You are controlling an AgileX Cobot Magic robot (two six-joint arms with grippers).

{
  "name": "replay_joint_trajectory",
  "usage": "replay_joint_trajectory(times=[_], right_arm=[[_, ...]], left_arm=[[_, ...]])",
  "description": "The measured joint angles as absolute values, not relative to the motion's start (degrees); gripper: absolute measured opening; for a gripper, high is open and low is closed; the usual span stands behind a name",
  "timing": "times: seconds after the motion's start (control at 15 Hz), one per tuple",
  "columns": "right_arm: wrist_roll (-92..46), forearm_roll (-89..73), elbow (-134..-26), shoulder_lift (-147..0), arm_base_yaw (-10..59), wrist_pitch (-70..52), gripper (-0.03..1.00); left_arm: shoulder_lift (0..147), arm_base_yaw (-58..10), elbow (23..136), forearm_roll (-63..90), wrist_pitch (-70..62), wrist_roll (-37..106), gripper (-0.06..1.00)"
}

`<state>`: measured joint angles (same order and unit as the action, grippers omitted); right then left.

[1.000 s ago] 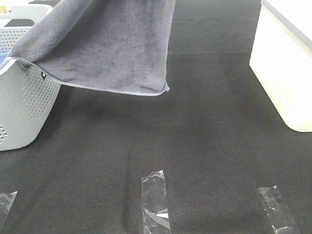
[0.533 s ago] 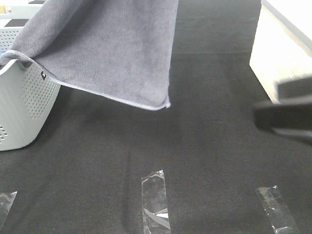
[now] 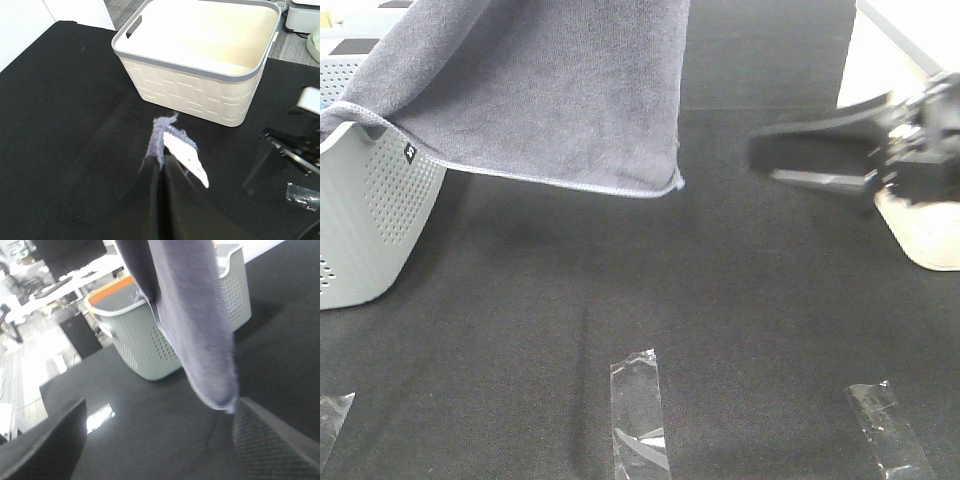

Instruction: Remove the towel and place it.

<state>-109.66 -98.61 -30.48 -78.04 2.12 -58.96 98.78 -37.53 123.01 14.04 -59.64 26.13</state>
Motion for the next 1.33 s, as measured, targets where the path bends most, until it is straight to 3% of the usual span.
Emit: replay_joint_trajectory(times=[0.33,0.8,0.93,1.27,1.33], right_arm=[[-112.4,-99.4,-38.9,-96.3,2.3,-61.3,0.76],[-114.5,-99.7,-51.3,-108.6,14.4,-63.8,0.75],[-114.4,-99.7,-51.5,-108.6,14.6,-64.0,0.63],[-113.7,-99.7,-51.5,-108.9,14.7,-66.2,0.03],[-110.5,-99.7,-51.5,-109.0,14.7,-66.9,0.0]], left_arm=[[98.5,-37.5,123.0,14.5,-58.5,26.1,0.0],[98.5,-37.5,123.0,14.7,-57.4,26.2,0.0],[98.5,-37.5,123.0,14.7,-57.2,26.2,0.0],[98.5,-37.5,123.0,14.7,-57.1,26.2,0.0],[98.5,-37.5,123.0,14.0,-57.1,26.1,0.0]])
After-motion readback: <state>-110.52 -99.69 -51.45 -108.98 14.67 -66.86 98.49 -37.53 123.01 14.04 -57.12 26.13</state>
